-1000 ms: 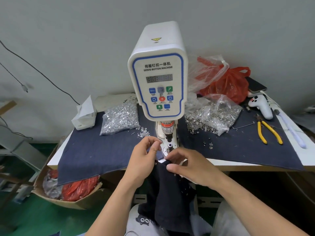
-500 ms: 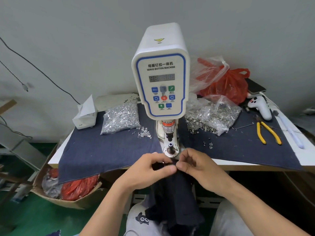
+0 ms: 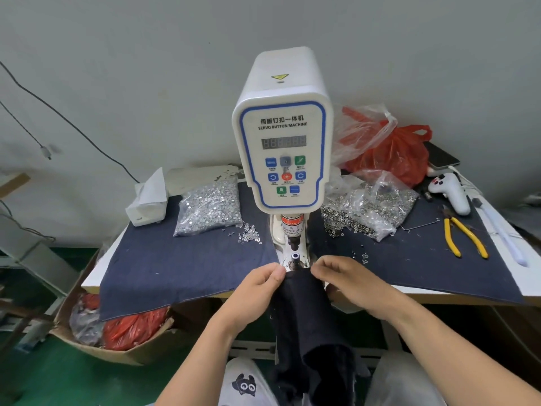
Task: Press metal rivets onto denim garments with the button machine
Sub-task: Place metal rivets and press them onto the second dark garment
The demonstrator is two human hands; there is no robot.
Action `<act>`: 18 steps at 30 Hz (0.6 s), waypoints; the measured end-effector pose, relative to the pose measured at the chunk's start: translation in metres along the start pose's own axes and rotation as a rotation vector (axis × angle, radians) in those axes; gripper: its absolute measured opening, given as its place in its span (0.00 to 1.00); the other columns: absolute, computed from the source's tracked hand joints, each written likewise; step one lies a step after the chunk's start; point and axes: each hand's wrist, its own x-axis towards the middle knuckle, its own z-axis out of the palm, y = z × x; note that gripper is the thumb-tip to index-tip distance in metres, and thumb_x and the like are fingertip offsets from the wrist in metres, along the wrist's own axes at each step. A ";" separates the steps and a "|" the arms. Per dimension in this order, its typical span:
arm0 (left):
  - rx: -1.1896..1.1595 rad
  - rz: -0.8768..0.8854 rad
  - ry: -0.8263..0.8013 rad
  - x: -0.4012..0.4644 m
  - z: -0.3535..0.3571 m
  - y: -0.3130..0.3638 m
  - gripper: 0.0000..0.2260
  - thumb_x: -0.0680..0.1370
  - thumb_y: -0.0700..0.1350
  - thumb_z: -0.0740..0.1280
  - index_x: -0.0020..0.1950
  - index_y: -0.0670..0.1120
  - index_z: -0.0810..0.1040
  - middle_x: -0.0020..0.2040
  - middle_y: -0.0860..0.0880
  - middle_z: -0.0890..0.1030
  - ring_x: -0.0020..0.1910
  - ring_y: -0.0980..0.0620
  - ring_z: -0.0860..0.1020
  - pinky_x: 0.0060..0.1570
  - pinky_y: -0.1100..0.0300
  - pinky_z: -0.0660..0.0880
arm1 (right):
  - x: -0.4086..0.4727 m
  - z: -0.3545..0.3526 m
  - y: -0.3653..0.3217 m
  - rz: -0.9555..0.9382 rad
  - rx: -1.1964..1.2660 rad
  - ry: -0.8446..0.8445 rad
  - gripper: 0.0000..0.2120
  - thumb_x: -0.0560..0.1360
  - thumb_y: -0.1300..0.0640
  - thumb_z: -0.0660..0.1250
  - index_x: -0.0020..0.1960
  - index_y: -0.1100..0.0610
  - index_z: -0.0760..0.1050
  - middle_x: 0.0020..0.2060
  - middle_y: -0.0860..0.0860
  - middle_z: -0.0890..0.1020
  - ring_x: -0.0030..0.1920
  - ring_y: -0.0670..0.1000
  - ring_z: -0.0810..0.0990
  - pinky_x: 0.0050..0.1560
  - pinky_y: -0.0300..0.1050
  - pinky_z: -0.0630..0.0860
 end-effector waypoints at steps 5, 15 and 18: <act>0.107 -0.032 0.226 0.022 0.009 0.006 0.19 0.89 0.53 0.56 0.41 0.44 0.68 0.39 0.52 0.71 0.39 0.56 0.69 0.43 0.55 0.67 | 0.019 0.010 -0.001 0.070 0.114 0.174 0.14 0.79 0.49 0.67 0.35 0.49 0.75 0.33 0.45 0.76 0.34 0.45 0.72 0.31 0.37 0.67; 0.238 -0.035 0.314 0.040 0.014 -0.002 0.19 0.89 0.50 0.56 0.39 0.47 0.64 0.35 0.51 0.68 0.35 0.55 0.66 0.35 0.62 0.63 | 0.029 0.012 0.005 0.091 0.257 0.195 0.17 0.81 0.53 0.67 0.33 0.50 0.73 0.26 0.45 0.71 0.22 0.41 0.66 0.21 0.33 0.61; 0.208 -0.041 0.320 0.040 0.015 -0.003 0.19 0.89 0.50 0.56 0.39 0.47 0.64 0.35 0.51 0.68 0.36 0.55 0.66 0.35 0.60 0.63 | 0.027 0.013 0.005 0.067 0.228 0.208 0.20 0.83 0.52 0.66 0.32 0.50 0.72 0.27 0.44 0.70 0.23 0.39 0.66 0.23 0.32 0.61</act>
